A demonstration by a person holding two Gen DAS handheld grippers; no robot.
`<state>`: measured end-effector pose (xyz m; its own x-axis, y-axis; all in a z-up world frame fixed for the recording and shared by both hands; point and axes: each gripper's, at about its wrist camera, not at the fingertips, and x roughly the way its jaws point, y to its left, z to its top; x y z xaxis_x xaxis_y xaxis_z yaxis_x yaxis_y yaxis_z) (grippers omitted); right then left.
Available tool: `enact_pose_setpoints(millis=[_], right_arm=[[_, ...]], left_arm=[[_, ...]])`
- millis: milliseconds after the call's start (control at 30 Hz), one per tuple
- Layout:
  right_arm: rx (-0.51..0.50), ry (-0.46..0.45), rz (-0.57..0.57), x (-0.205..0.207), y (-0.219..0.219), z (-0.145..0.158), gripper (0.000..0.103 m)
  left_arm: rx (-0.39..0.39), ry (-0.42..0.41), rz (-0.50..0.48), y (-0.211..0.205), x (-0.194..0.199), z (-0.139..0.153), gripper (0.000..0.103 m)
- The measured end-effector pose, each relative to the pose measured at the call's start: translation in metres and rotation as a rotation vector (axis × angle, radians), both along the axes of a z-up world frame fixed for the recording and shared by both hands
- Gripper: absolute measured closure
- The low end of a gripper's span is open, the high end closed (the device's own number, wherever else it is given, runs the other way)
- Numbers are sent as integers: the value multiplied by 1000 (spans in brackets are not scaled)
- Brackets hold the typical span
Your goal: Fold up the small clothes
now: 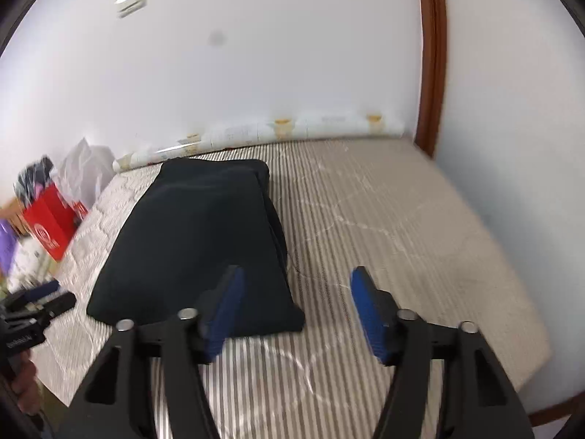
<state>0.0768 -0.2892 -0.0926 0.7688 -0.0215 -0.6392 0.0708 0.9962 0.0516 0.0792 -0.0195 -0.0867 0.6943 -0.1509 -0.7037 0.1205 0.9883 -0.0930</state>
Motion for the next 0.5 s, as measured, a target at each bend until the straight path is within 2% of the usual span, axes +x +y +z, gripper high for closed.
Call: enact_pose_setpoints(millis=[133, 200, 233, 267, 367, 500], right_arm=[[-57, -29, -7, -41, 12, 20, 33], [-56, -31, -19, -58, 12, 26, 23], [-64, -32, -29, -67, 13, 29, 13], [-76, -38, -42, -73, 14, 31, 8], [-103, -39, -89, -96, 15, 36, 5], [-44, -40, -91, -119, 9, 38, 2]], left_arm=[[12, -41, 11, -11, -30, 19, 22], [39, -78, 32, -14, -48, 27, 18], [47, -87, 37, -16, -57, 31, 16], [46, -91, 33, -16, -63, 33, 15], [69, -113, 31, -21, -80, 41, 11], [58, -136, 40, -22, -98, 50, 9]])
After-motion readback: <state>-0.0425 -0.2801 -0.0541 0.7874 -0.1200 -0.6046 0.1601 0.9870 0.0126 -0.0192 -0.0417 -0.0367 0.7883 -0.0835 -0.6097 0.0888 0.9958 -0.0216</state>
